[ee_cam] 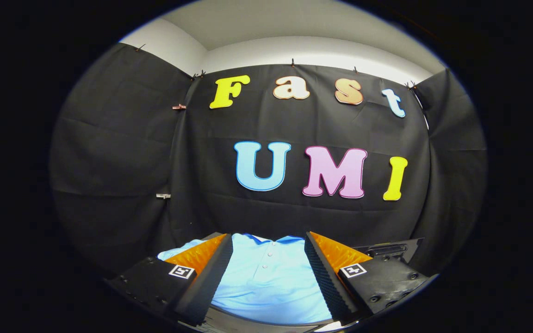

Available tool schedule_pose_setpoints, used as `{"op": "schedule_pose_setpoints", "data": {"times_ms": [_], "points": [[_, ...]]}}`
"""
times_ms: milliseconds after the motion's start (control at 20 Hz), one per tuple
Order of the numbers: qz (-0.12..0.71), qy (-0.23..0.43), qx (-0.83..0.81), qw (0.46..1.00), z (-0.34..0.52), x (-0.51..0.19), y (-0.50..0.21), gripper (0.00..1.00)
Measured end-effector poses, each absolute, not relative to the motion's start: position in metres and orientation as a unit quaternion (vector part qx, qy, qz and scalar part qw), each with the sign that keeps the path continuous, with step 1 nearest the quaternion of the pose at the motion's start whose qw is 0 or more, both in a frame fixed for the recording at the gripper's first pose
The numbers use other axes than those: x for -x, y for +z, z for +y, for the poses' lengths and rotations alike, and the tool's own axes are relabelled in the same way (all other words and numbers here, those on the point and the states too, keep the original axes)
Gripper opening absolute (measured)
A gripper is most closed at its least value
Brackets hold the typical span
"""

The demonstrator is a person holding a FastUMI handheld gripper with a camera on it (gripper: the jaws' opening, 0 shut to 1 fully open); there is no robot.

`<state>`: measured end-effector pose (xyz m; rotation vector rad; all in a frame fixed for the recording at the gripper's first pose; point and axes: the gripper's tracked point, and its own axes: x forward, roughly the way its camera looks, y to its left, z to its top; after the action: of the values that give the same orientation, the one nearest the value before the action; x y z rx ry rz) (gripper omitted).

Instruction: Put the clothes into the washing machine and then close the washing machine lid.

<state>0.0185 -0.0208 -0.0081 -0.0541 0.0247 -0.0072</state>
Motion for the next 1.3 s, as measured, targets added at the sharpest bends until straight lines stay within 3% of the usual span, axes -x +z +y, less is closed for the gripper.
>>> {"op": "schedule_pose_setpoints", "data": {"times_ms": [350, 650, 1100, 1300], "points": [[0.064, 0.005, 0.033, 0.997, -0.017, -0.031, -0.036, 0.98], [0.119, 0.021, 0.032, 0.992, -0.007, -0.083, -0.065, 0.98], [0.292, -0.032, 0.027, 0.956, -0.032, -0.147, -0.141, 0.99], [0.313, -0.063, 0.014, 0.948, -0.041, -0.148, -0.151, 0.99]]}}
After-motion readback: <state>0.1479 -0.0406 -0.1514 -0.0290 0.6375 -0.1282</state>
